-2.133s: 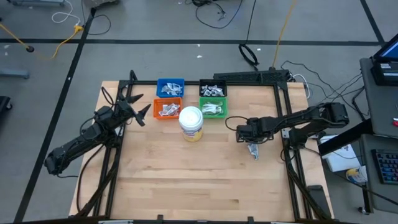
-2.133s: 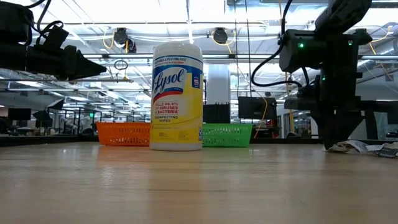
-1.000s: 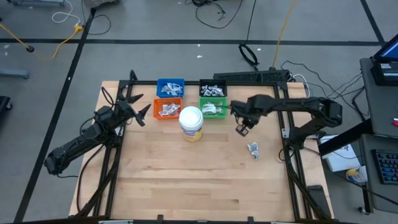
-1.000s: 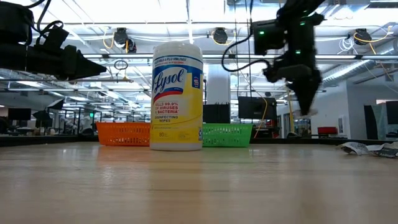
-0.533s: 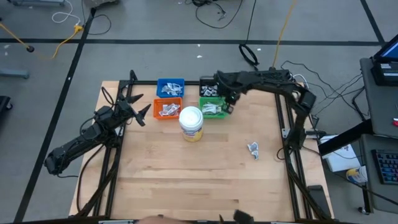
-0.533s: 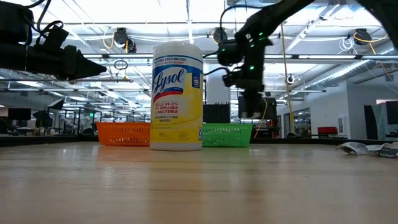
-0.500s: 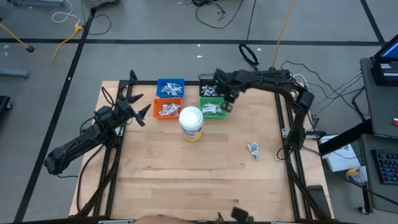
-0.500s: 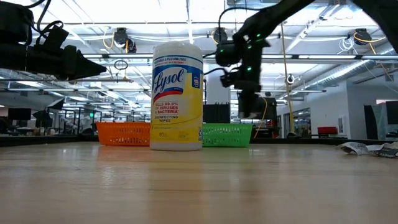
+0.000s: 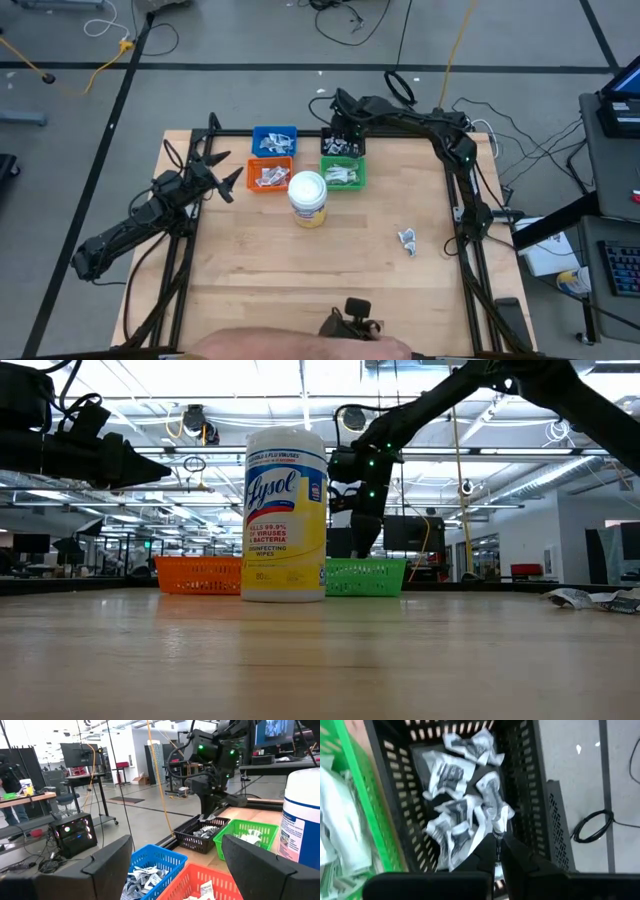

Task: Pick & Place First Aid Supplies
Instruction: Put the black towelette pack into the black bin

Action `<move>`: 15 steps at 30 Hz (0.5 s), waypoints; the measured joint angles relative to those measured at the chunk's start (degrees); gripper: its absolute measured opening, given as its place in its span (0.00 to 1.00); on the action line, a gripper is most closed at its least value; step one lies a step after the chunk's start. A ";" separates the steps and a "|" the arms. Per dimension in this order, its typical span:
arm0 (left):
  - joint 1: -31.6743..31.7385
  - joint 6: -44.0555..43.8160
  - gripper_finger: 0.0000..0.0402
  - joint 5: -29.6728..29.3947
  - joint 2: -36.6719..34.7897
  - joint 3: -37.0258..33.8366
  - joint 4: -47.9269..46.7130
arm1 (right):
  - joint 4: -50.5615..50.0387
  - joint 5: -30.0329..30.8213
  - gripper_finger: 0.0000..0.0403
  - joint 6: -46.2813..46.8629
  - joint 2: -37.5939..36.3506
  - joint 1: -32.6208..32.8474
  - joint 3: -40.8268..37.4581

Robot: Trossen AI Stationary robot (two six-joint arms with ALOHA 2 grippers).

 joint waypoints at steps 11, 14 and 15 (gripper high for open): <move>0.01 0.00 0.77 0.00 0.00 0.02 0.01 | 1.24 0.02 0.10 -1.50 0.00 0.15 0.02; 0.01 0.00 0.77 0.00 0.01 0.01 0.02 | 1.35 -0.03 0.17 -1.50 0.00 0.15 0.02; 0.02 0.00 0.77 0.00 0.01 -0.01 0.02 | 1.36 -0.05 0.20 -1.50 0.00 0.15 0.02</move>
